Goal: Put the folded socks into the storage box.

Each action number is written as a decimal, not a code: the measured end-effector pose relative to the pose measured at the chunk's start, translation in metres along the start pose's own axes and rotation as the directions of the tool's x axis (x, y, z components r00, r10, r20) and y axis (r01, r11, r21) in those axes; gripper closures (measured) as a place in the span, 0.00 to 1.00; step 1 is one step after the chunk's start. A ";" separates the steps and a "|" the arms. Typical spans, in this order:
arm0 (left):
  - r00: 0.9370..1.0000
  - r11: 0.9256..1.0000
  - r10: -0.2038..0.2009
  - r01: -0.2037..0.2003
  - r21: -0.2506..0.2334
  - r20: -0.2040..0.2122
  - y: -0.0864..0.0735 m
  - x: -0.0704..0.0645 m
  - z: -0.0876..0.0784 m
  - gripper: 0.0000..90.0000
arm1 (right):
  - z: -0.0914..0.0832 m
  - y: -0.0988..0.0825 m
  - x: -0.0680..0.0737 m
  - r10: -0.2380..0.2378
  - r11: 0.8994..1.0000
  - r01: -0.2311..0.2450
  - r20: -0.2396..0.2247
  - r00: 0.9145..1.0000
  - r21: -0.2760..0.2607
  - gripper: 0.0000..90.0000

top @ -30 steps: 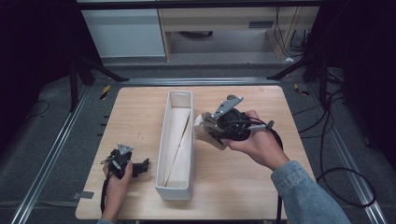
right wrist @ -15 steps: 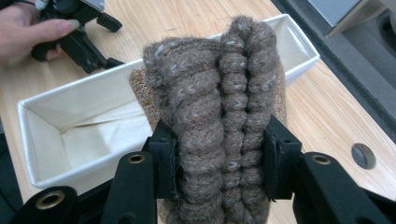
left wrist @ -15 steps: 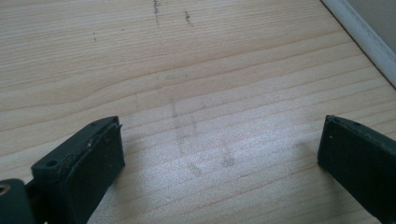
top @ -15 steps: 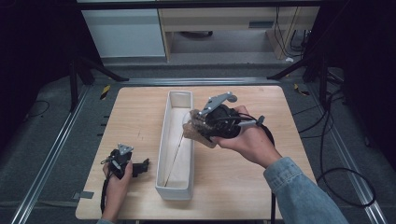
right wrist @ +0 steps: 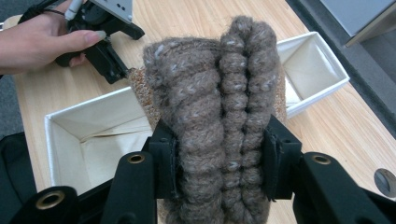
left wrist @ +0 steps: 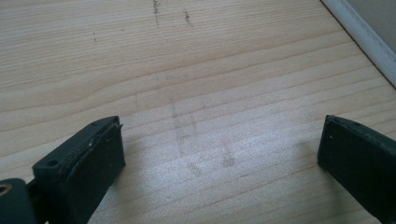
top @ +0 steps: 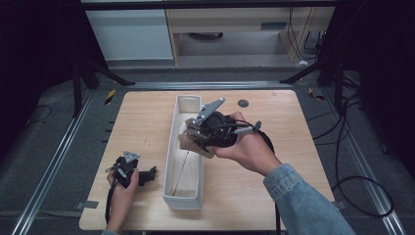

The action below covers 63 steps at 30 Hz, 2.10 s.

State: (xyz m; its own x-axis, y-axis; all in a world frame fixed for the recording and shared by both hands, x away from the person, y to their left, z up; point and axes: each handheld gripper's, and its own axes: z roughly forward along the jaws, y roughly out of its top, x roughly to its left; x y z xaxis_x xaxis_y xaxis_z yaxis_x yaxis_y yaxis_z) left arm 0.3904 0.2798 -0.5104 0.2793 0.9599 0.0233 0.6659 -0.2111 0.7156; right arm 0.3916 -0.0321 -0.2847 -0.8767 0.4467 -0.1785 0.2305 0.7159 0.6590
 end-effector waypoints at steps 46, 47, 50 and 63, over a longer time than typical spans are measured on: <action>1.000 1.000 0.004 -0.004 0.000 0.004 0.000 0.001 0.000 0.00 | 0.025 0.001 0.039 -0.039 0.998 0.045 -0.106 0.994 0.053 0.62; 1.000 1.000 0.004 -0.004 0.000 0.004 0.000 0.001 0.000 0.00 | 0.025 0.001 0.039 -0.039 0.998 0.045 -0.106 0.994 0.053 0.62; 1.000 1.000 0.004 -0.004 0.000 0.004 0.000 0.000 0.000 0.00 | 0.025 0.001 0.041 -0.033 0.997 0.040 -0.107 0.994 0.061 0.62; 1.000 1.000 0.004 -0.004 0.000 0.006 0.000 0.001 0.000 0.00 | 0.032 0.001 0.044 -0.033 0.996 0.044 -0.125 0.992 0.081 0.62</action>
State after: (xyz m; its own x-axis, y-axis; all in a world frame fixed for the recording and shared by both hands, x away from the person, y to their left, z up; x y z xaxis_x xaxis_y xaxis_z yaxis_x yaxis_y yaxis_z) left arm 0.3905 0.2804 -0.5104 0.2860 0.9580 0.0223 0.6649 -0.2152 0.7153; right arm 0.3671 0.0055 -0.3156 -0.9297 0.3521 -0.1079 0.2253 0.7757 0.5895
